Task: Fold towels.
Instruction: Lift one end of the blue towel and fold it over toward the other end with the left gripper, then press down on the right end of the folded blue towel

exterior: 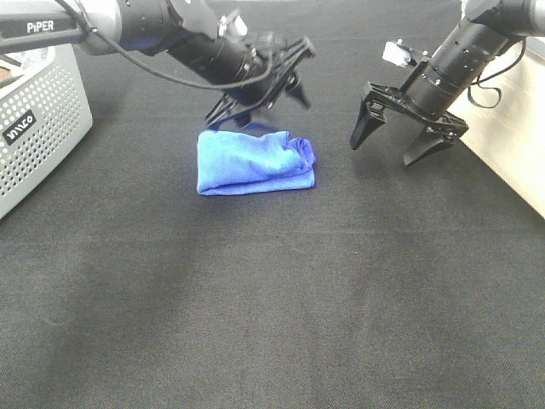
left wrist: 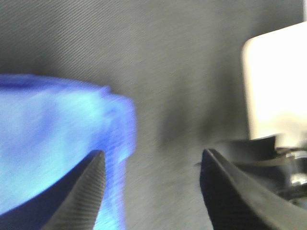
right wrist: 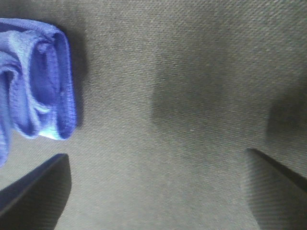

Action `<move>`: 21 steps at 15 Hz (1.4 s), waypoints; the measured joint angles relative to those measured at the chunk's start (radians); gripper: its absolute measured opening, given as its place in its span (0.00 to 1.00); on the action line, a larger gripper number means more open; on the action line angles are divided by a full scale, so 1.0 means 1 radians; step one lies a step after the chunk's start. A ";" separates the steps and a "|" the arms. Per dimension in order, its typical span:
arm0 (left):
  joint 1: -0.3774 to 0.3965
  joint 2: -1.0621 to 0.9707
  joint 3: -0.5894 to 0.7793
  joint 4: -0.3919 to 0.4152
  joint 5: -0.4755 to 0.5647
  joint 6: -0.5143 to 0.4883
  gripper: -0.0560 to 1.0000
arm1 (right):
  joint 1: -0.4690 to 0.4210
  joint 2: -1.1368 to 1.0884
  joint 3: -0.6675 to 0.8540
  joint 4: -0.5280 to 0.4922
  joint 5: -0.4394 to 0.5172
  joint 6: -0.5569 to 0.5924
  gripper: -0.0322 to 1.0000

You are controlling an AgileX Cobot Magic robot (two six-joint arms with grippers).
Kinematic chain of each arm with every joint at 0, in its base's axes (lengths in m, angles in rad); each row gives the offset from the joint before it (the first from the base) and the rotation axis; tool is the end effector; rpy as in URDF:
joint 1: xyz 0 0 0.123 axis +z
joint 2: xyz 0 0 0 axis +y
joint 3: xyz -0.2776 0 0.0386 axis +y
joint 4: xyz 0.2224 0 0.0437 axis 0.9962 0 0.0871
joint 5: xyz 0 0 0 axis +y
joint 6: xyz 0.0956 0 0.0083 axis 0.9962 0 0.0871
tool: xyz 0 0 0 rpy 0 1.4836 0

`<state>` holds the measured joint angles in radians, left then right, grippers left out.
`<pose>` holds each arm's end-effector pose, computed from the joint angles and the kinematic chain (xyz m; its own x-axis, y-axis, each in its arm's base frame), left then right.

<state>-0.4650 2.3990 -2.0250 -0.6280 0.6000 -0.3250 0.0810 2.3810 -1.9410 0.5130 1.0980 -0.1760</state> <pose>0.4479 -0.2604 0.1772 -0.8933 -0.3550 -0.2757 -0.0748 0.7222 -0.6876 0.4579 0.0792 0.1463 -0.9894 -0.0126 -0.1443 -0.0759 0.8937 0.4421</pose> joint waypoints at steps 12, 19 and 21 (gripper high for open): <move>0.255 -0.120 0.000 0.113 0.144 0.142 0.59 | 0.248 -0.048 0.000 0.622 -0.099 -0.321 0.90; 0.258 -0.120 0.000 0.115 0.167 0.142 0.60 | 0.249 0.116 0.000 0.736 -0.114 -0.353 0.90; 0.258 -0.120 0.000 0.115 0.173 0.142 0.60 | 0.223 0.129 0.000 0.724 -0.113 -0.353 0.90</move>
<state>-0.2070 2.2790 -2.0250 -0.5130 0.7730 -0.1830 0.3040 2.5100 -1.9410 1.2370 0.9850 -0.5290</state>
